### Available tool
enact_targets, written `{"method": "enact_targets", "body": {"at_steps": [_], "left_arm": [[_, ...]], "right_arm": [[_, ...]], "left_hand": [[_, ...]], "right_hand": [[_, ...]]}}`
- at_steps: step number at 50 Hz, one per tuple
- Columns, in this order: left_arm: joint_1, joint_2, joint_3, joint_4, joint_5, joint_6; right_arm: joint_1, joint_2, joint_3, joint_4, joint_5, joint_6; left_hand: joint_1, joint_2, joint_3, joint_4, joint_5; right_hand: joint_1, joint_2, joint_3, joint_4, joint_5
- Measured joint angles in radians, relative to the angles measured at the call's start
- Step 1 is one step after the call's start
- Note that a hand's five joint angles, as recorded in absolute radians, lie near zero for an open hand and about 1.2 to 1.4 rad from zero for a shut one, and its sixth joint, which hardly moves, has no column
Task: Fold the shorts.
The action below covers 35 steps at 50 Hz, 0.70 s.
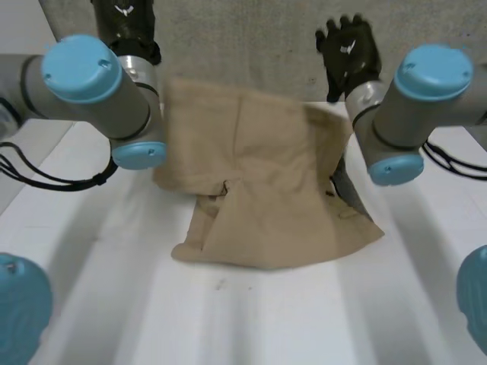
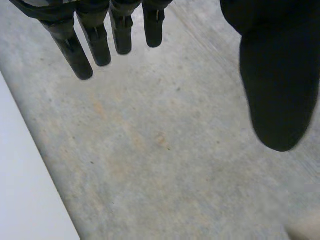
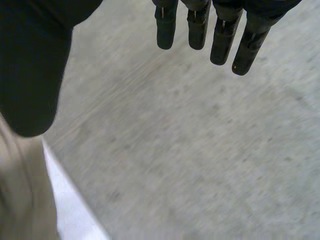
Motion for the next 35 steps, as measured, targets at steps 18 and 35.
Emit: {"method": "enact_targets", "body": {"at_steps": [18,35], "left_arm": [[-0.055,0.409,-0.688,-0.141,0.007,-0.072],[-0.131,0.560,-1.190,-0.373,0.051,-0.312]], "right_arm": [[-0.059,-0.327,0.519,0.393,-0.056,-0.065],[-0.222,-0.417,0.975,0.223,-0.304,-0.201]], "left_hand": [[0.003,-0.029,-0.031,-0.031,-0.027],[0.403,0.349,0.336,0.353,0.338]], "right_hand": [[0.000,0.000,0.000,0.000,0.000],[0.184,0.220,0.233,0.207,0.185]]}}
